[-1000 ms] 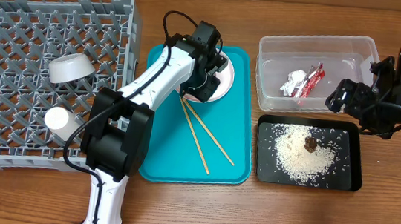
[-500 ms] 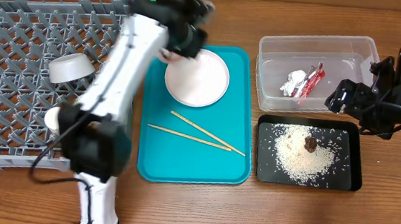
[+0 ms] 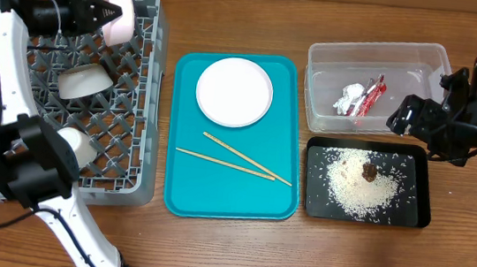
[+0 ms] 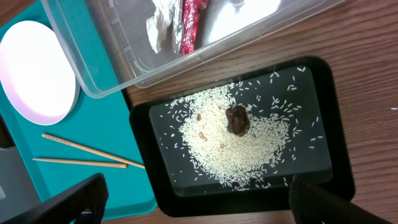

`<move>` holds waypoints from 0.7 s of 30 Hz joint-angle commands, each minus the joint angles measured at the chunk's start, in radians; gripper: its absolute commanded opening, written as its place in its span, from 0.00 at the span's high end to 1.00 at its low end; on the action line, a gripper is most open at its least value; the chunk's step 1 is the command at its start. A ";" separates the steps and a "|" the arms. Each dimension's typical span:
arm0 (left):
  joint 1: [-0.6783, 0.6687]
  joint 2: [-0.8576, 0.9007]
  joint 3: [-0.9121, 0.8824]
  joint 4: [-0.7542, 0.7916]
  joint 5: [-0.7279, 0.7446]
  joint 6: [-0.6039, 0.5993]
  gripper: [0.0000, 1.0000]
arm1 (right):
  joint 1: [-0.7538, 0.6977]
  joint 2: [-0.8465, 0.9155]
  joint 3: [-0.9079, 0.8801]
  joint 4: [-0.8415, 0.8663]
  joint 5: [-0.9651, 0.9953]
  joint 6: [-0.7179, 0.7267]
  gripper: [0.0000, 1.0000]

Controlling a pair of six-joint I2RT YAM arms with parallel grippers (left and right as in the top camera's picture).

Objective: Sort waste into correct bins and load items into the dishwasher
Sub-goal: 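Grasp the pink bowl with left gripper and place it in the rack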

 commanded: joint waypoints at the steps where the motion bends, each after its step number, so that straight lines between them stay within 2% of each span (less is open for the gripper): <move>1: 0.033 0.095 0.008 0.033 0.194 0.040 0.96 | -0.002 -0.008 0.026 -0.006 0.000 -0.004 0.05; 3: 0.060 0.174 0.008 0.084 0.340 0.041 0.96 | -0.002 -0.008 0.026 -0.006 0.000 -0.004 0.05; 5: 0.064 0.197 0.008 0.112 0.370 0.040 0.96 | -0.002 -0.008 0.026 -0.007 0.000 -0.004 0.05; 15: 0.111 0.225 0.008 0.098 0.301 0.040 0.96 | -0.002 -0.008 0.026 -0.006 0.000 -0.004 0.05; 17: 0.124 0.225 0.008 0.071 0.250 0.040 0.82 | -0.002 -0.008 0.026 -0.006 0.000 -0.004 0.05; 20: 0.144 0.225 0.008 0.018 0.158 0.041 0.72 | -0.002 -0.008 0.026 -0.007 0.000 -0.004 0.05; 21: 0.151 0.225 0.008 0.000 0.142 0.042 0.63 | -0.002 -0.008 0.026 -0.006 0.000 -0.004 0.05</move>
